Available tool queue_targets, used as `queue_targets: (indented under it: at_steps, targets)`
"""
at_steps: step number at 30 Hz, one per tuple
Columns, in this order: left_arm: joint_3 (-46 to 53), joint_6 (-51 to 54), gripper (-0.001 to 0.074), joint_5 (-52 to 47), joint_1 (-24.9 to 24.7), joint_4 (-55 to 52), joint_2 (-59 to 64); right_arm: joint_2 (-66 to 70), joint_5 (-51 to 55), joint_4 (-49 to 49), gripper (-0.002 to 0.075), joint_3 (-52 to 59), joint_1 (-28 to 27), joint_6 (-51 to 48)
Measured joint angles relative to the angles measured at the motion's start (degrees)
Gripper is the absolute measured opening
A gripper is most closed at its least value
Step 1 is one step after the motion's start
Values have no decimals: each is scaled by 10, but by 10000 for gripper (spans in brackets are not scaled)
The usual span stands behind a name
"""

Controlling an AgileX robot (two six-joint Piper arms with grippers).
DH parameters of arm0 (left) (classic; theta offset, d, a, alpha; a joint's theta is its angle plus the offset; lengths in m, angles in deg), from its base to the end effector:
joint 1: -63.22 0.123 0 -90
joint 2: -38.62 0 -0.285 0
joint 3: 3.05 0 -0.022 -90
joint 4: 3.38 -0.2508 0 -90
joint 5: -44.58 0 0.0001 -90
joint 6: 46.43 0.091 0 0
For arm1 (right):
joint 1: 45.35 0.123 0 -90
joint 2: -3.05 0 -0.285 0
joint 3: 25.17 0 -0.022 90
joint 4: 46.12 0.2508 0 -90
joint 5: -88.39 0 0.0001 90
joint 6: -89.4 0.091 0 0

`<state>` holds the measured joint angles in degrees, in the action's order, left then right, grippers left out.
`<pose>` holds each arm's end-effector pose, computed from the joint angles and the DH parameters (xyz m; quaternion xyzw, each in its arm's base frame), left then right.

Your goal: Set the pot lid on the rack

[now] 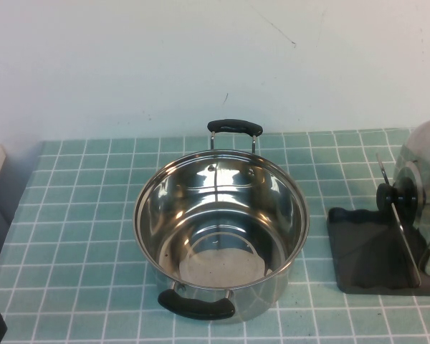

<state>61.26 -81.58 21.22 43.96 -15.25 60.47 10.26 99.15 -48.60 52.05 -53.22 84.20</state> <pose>0.0685 -0.0160 0.2381 -0.0589 0.8120 -0.1839 0.5508 0.0547 -0.0083 0.1967 0.0042 0.7383 -0.0939 0.6679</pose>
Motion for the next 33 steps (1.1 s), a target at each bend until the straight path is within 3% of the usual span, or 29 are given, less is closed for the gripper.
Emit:
queue_targets:
  at_steps: [12,20,33]
  targets:
    - [0,0,-1,-2,0,0,0,-1,70,-51,-1,16,111,113]
    - [0,0,-1,-2,0,0,0,-2,87,-122,-1,16,112,189]
    - [0,0,-2,-2,0,0,0,-2,91,-137,-2,15,112,192]
